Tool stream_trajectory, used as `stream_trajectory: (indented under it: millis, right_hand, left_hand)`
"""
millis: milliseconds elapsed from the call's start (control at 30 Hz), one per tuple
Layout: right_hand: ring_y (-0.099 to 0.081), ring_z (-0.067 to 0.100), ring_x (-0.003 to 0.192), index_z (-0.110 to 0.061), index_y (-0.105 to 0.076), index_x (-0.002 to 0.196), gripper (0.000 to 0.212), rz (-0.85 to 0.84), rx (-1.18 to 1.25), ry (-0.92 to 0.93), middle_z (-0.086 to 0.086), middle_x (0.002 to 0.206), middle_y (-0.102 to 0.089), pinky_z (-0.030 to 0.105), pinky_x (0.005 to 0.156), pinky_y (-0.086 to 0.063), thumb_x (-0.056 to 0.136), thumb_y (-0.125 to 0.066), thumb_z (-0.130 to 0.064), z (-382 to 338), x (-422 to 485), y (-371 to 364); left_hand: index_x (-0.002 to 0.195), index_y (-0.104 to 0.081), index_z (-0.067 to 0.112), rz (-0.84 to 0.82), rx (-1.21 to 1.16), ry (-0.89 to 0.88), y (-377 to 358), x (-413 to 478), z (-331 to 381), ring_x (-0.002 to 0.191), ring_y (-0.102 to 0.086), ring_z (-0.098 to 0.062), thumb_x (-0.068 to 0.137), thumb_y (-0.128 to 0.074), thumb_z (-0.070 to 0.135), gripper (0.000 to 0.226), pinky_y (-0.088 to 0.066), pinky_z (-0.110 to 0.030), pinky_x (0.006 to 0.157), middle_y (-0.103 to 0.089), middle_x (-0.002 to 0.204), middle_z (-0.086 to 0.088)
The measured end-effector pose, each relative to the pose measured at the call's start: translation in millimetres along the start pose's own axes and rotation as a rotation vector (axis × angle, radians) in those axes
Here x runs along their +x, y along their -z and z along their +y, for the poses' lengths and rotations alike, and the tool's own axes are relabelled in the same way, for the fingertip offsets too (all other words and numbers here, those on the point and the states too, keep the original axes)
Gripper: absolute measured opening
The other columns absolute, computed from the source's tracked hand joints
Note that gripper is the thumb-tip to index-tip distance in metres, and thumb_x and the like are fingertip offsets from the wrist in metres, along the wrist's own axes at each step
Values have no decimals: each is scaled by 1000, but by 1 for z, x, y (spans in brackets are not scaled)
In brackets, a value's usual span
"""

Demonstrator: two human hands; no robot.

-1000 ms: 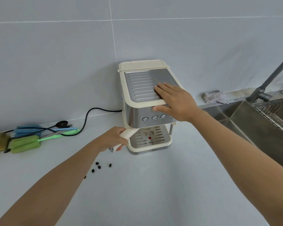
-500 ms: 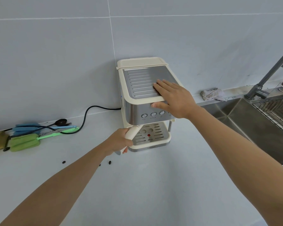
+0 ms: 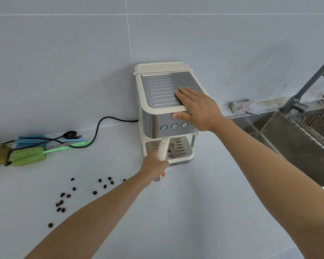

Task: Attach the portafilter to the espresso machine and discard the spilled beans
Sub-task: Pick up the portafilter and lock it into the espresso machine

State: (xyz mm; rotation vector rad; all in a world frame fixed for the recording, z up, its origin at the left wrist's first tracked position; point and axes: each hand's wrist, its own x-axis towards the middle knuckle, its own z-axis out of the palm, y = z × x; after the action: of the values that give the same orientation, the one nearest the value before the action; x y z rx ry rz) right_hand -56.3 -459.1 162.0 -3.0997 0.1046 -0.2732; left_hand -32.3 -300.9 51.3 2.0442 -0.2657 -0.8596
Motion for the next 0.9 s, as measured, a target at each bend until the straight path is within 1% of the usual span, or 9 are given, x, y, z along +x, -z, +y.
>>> stream_trajectory:
  millis: [200,300,367,433,467,533,600,700,900]
  right_hand:
    - [-21,25,140,-7,-26,140,67,6,-11,6,11,151,-27,37,114,-18,89,-42,-47,0,-1,0]
    - [-21,26,140,-7,-26,140,66,7,-22,16,11,151,-27,36,113,-18,89,-41,-47,0,-1,0]
    - [-20,26,140,-7,-25,140,66,-3,-34,17,10,151,-26,35,113,-17,90,-40,-48,0,-1,0]
    - [-19,26,140,-7,-24,140,66,-8,-38,18,10,151,-25,36,113,-17,90,-39,-48,0,-1,-1]
    - [-19,26,140,-7,-24,140,66,-8,-38,18,10,151,-25,36,113,-17,90,-39,-47,0,0,-1]
    - [-18,27,140,-7,-24,140,66,-10,-36,18,11,152,-25,37,113,-17,90,-39,-47,1,0,-2]
    - [-19,27,141,-6,-24,140,66,-10,-35,17,11,151,-25,37,113,-17,90,-40,-47,1,1,-2]
    - [-20,27,140,-6,-24,140,66,-9,-45,18,11,151,-25,38,113,-17,90,-40,-47,1,0,-3]
    - [-20,28,140,-5,-24,140,67,-18,-56,21,12,151,-25,40,113,-18,90,-39,-47,1,1,-3]
  left_hand:
    - [100,-39,11,88,-58,21,-19,-5,7,53,-46,-15,83,-46,5,20,-34,-22,41,-48,88,-8]
    - [100,-39,11,129,-60,29,-26,-5,7,67,-53,-25,83,-46,7,19,-35,-23,40,-52,96,-13]
    - [109,-42,7,149,-54,36,-30,-5,7,84,-59,-33,82,-47,7,27,-42,-26,46,-55,108,-19]
    - [116,-42,4,163,-42,43,-33,-4,8,100,-61,-38,82,-47,7,34,-51,-35,59,-55,117,-20]
    - [117,-42,4,170,-38,47,-34,-4,9,104,-61,-39,83,-46,7,35,-54,-40,68,-56,118,-20]
    - [117,-41,3,187,-39,60,-37,-5,9,105,-61,-40,82,-46,7,35,-54,-46,79,-56,118,-20]
    - [115,-42,4,198,-49,67,-41,-4,9,106,-61,-40,82,-46,8,34,-52,-48,84,-58,117,-21]
    - [115,-42,3,218,-42,57,-46,-4,10,106,-61,-40,82,-47,9,34,-53,-51,85,-58,118,-22]
    - [120,-41,1,224,20,38,-46,-5,10,107,-58,-39,85,-47,9,36,-53,-49,86,-55,121,-20]
